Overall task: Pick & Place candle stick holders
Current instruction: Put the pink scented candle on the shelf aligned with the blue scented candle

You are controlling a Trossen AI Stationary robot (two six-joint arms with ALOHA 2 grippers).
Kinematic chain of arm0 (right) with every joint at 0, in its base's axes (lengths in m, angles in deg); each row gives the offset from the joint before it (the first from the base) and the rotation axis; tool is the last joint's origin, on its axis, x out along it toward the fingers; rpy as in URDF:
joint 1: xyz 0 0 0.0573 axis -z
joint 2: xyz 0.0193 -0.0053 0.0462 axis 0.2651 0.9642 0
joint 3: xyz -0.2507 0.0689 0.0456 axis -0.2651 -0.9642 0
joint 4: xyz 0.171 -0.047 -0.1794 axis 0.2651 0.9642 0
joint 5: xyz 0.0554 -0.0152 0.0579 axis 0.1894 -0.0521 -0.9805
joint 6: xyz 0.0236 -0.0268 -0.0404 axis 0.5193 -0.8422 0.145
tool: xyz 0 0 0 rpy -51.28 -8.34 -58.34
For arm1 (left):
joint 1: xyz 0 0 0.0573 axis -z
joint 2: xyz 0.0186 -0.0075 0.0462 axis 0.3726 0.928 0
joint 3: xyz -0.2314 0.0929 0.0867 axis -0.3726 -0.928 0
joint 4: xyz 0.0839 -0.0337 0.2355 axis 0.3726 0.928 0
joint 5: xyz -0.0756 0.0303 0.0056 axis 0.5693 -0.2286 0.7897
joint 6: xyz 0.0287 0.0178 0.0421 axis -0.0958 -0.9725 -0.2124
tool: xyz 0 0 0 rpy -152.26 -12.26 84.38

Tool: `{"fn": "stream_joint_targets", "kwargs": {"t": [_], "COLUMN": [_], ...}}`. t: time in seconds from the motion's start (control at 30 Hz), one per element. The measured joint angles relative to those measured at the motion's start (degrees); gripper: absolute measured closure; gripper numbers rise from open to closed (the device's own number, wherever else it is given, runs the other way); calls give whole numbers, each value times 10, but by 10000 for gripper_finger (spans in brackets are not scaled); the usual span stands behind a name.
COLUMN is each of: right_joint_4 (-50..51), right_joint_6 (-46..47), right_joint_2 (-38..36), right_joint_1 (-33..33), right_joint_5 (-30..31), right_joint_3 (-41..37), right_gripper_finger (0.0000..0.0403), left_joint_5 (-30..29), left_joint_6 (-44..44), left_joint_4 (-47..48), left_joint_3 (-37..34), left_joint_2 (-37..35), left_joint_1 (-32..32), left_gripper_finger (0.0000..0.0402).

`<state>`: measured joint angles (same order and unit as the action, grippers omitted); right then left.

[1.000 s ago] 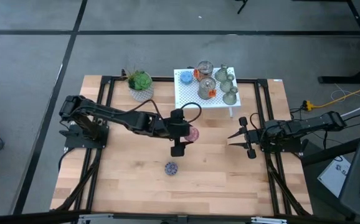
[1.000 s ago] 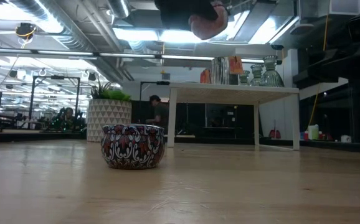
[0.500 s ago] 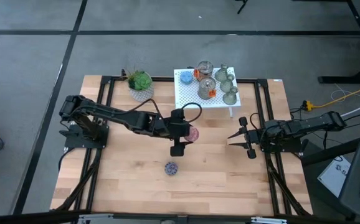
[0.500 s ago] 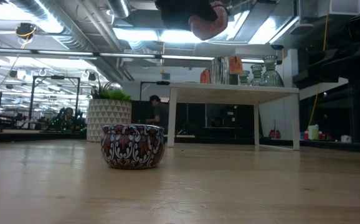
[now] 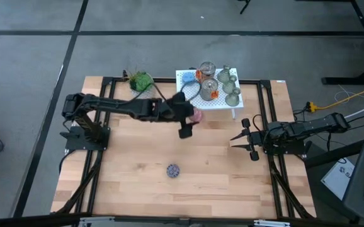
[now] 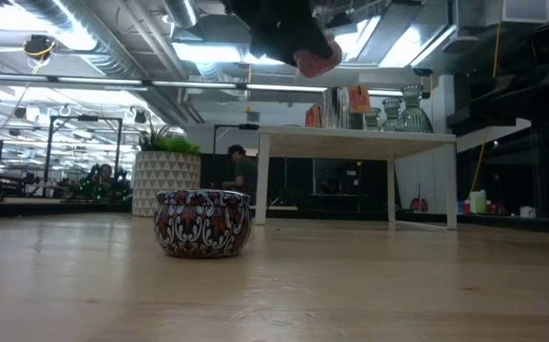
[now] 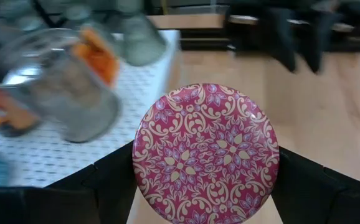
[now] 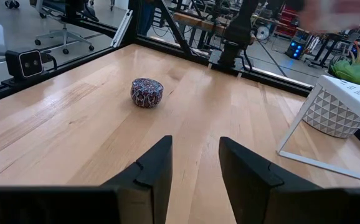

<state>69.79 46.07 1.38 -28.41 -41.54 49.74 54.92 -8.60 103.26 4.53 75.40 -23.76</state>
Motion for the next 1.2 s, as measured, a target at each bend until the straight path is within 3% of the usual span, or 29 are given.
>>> {"fn": "stream_joint_targets", "kwargs": {"t": [0.47, 0.63, 1.2], "right_joint_4": [0, 0, 0], "right_joint_6": [0, 0, 0], "right_joint_2": [0, 0, 0], "right_joint_1": [0, 0, 0], "right_joint_5": [0, 0, 0], "right_joint_3": [0, 0, 0], "right_gripper_finger": [268, 268, 268], "left_joint_5": [1, 39, 39], "left_joint_6": [16, 34, 11], "left_joint_4": [3, 23, 10], "left_joint_3": [0, 0, 0], "left_joint_2": [0, 6, 59], "left_joint_1": [-113, -141, -179], "left_gripper_finger": [105, 105, 105]}}
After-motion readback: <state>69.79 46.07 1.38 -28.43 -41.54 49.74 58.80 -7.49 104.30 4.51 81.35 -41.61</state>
